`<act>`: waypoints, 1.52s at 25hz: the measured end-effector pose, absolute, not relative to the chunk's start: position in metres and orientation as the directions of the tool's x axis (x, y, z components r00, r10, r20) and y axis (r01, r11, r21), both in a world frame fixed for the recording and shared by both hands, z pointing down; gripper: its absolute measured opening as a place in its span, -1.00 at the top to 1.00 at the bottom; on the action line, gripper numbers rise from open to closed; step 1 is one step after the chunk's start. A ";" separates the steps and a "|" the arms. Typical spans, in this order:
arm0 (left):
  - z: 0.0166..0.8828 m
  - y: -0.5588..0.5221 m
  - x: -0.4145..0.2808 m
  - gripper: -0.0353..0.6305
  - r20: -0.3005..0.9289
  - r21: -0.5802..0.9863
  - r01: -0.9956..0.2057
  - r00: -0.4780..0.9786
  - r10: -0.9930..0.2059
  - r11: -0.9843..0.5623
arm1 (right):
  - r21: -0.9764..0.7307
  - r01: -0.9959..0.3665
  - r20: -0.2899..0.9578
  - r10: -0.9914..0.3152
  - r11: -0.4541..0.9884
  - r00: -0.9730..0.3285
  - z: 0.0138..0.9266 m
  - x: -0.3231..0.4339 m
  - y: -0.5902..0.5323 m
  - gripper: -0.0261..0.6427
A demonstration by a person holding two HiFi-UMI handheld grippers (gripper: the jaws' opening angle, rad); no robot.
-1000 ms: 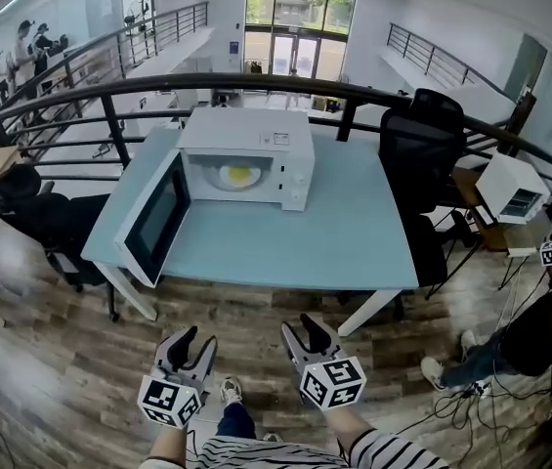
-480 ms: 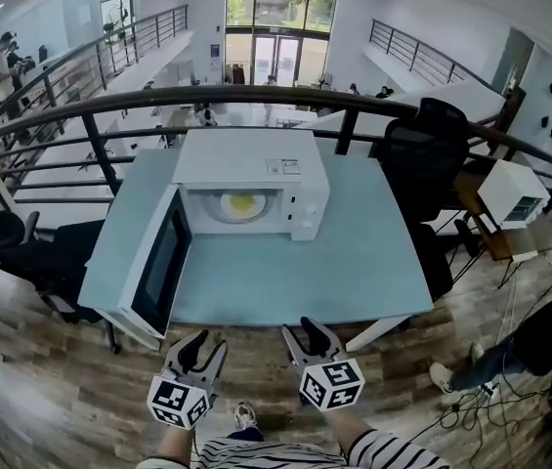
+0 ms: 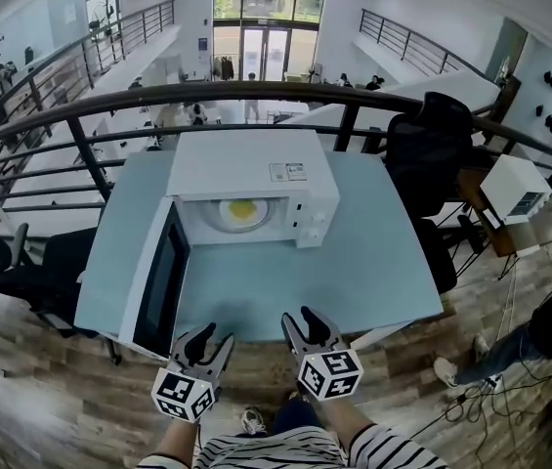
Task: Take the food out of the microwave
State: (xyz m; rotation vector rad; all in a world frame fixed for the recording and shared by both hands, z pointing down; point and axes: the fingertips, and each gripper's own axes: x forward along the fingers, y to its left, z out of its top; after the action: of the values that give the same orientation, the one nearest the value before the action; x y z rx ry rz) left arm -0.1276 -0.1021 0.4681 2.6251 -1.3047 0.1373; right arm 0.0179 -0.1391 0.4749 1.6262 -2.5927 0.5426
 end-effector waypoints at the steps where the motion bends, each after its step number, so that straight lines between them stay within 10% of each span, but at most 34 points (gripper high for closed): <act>1: 0.470 -0.109 -0.127 0.46 0.174 0.152 -0.798 0.603 -0.779 -0.584 | -0.280 -0.879 0.212 -0.869 0.386 -0.448 0.477 0.019 -0.146 0.39; 38: 0.551 -0.389 -0.138 0.46 0.200 0.295 -0.876 0.448 -0.871 -0.382 | -0.454 -0.840 0.271 -0.852 0.298 -0.449 0.567 -0.011 -0.399 0.46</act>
State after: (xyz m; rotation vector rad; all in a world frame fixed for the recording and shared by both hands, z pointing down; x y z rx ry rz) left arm -0.1380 -0.3891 0.5515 2.3476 -1.4836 0.0163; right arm -0.0113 -0.3994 0.5674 1.6606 -2.5485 0.8684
